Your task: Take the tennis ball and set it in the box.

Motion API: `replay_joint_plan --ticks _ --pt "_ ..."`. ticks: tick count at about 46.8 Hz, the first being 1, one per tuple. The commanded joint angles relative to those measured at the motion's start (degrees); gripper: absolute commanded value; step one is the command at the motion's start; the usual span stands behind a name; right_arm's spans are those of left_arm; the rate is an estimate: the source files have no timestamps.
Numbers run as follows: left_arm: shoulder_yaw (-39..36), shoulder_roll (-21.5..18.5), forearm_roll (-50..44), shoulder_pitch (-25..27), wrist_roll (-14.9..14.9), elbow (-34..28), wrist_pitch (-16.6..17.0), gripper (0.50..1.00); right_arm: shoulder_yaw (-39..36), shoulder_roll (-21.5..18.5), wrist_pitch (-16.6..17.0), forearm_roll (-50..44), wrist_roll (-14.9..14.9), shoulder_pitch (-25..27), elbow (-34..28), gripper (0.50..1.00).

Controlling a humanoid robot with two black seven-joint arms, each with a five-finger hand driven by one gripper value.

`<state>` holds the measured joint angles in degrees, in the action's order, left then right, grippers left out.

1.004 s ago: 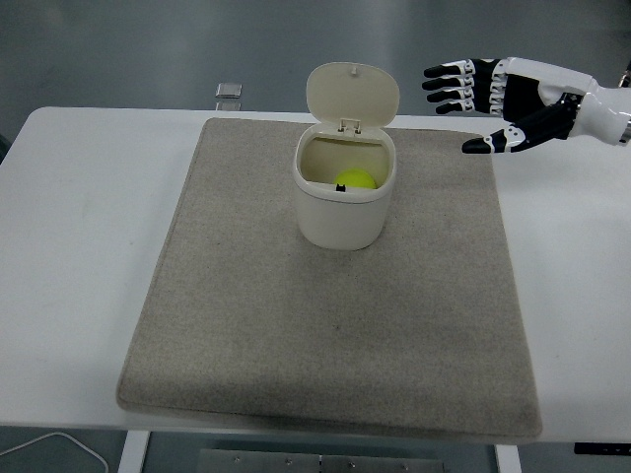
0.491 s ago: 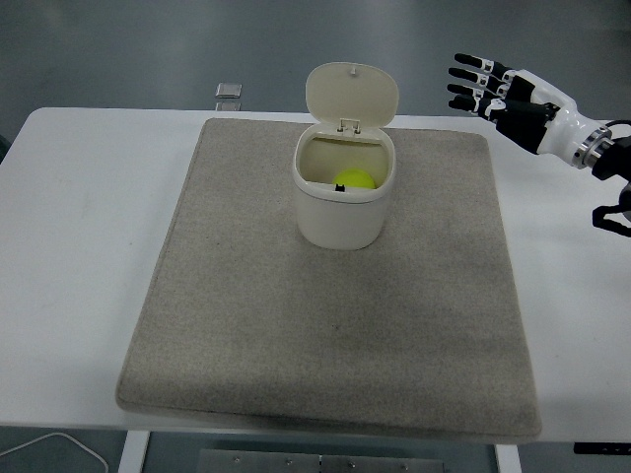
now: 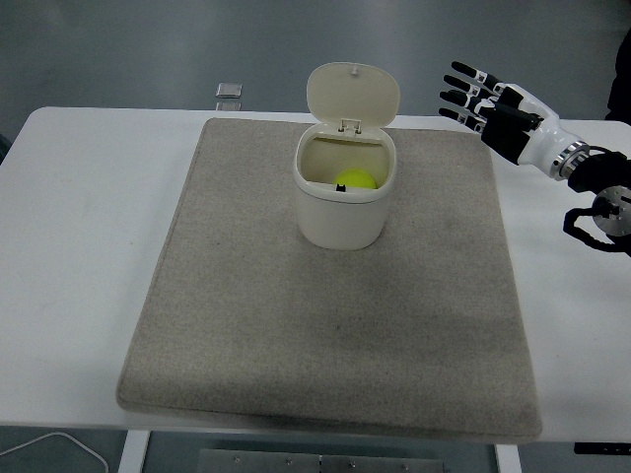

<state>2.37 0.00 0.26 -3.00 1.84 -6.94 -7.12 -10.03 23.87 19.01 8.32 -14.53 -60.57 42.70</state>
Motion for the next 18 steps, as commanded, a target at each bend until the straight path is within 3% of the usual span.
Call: replay_joint_plan --ticks 1,18 --pt "0.00 0.00 0.00 0.01 0.00 0.00 0.00 0.996 -0.07 0.13 -0.02 -0.14 -0.06 0.02 0.01 0.913" --pt "0.00 0.00 0.00 0.01 0.00 0.00 0.00 0.996 -0.07 0.13 0.07 -0.23 -0.50 0.37 0.01 0.913"
